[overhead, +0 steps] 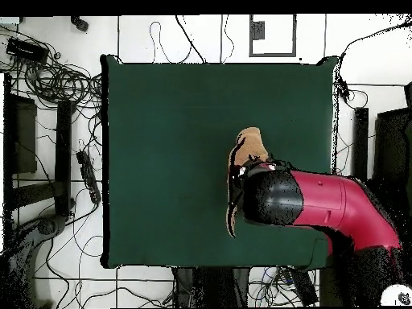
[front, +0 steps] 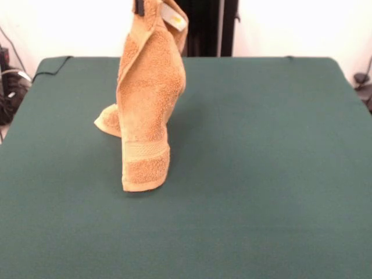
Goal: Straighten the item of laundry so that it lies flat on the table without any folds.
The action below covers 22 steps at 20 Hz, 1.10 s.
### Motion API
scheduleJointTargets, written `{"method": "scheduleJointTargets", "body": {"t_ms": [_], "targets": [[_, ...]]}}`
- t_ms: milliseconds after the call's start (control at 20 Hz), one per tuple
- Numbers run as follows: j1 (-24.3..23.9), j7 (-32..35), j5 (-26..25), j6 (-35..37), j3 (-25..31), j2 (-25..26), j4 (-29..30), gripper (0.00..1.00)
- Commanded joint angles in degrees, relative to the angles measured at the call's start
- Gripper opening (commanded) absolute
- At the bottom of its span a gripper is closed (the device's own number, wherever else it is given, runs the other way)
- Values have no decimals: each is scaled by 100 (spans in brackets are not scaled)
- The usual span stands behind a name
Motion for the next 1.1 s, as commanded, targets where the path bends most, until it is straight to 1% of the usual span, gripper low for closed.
{"method": "scheduleJointTargets", "body": {"t_ms": [50,450,800,1100], "targets": [[434,1047,216,329,-181,43,489,0],[773,1324,247,-100,-479,97,641,0],[1134,1637,364,-622,-737,378,719,0],[1408,1760,543,-855,-965,505,735,0]]}}
